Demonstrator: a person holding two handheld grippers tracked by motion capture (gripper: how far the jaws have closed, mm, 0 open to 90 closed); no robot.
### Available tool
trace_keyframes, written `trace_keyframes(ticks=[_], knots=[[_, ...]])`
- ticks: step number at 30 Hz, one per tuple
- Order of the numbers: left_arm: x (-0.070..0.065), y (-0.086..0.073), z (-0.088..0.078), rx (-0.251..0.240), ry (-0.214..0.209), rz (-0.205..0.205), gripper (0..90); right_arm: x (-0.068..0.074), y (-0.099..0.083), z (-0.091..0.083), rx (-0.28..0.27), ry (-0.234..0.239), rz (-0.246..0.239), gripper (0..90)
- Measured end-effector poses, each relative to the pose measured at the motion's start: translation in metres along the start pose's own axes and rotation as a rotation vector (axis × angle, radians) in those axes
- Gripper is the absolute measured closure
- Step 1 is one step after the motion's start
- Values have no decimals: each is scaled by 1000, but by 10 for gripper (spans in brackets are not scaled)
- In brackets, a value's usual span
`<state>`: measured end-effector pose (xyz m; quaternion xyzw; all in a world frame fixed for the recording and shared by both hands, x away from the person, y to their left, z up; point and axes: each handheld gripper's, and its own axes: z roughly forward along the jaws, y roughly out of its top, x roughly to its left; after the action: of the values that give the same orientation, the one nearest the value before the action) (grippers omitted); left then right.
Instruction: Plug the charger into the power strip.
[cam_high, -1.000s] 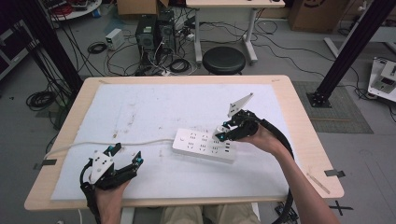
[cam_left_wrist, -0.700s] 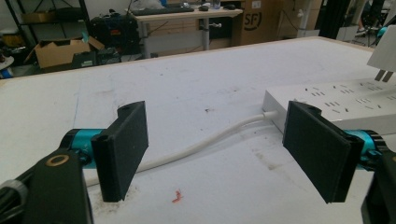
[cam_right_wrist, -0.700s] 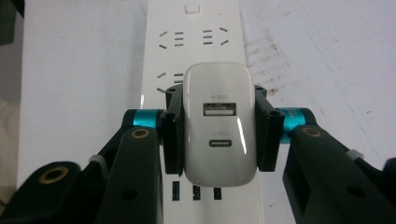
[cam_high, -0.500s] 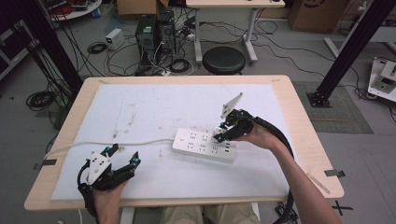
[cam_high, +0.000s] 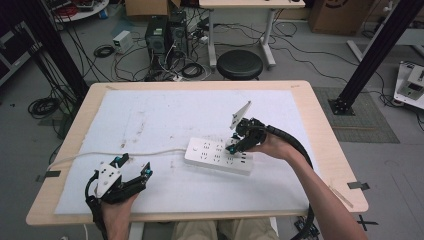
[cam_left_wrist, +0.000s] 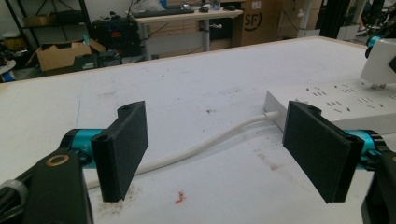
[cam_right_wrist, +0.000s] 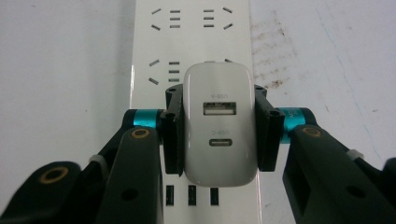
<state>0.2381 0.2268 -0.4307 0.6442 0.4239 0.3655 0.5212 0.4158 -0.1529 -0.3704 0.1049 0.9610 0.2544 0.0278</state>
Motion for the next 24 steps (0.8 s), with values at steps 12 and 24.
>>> trace_keyframes(ticks=[12, 24], knots=[[0, -1, -2, -7, 4, 2, 224, 5, -2, 1, -14, -31, -17, 632], [2, -1, -4, -8, 8, -2, 225, -1, -10, 1, -58, 5, 6, 633]])
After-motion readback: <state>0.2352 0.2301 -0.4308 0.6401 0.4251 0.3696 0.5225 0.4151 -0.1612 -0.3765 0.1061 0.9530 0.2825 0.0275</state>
